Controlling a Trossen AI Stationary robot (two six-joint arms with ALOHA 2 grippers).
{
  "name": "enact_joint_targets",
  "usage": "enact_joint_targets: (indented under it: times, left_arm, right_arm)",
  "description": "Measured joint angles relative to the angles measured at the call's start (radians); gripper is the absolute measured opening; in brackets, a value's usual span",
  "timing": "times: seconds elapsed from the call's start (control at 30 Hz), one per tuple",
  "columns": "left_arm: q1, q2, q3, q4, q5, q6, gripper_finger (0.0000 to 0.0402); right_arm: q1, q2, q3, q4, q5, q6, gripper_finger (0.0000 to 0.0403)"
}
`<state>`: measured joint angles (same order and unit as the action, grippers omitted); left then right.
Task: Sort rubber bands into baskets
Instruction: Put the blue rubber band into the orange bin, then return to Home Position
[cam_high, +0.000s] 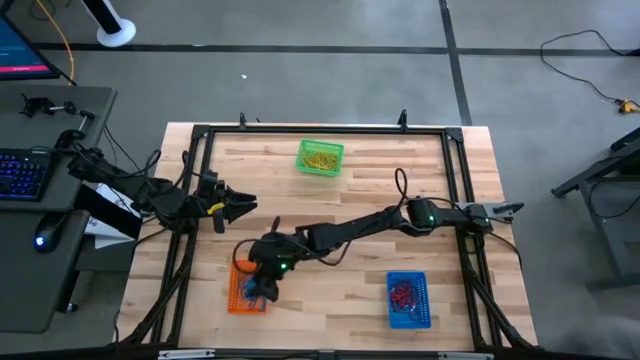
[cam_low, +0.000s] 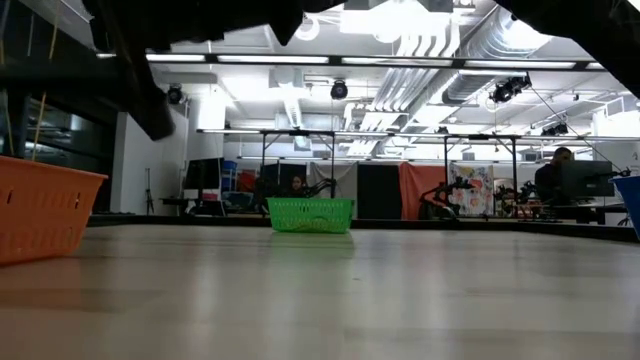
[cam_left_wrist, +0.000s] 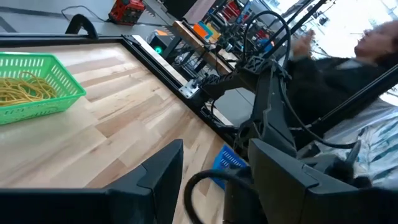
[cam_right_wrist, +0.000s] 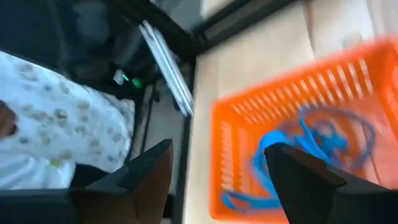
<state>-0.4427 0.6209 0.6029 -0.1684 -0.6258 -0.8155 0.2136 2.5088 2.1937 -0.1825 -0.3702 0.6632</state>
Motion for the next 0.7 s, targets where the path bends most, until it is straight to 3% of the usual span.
enact_joint_targets:
  times: [0.23,0.47,0.7]
  left_arm:
    - [0.0,0.0,0.0,0.0,0.0,0.006,0.0175]
    - [0.0,0.0,0.0,0.0,0.0,0.001,0.0175]
    - [0.0,0.0,0.0,0.0,0.0,-0.009,0.0175]
  right_arm:
    - [-0.008,0.0,-0.001,-0.02,-0.065,-0.035,0.0245]
    - [-0.003,-0.001,-0.001,-0.157,-0.04,-0.056,0.0239]
    - [0.001,-0.032,-0.001,-0.155,-0.022,-0.196,0.0231]
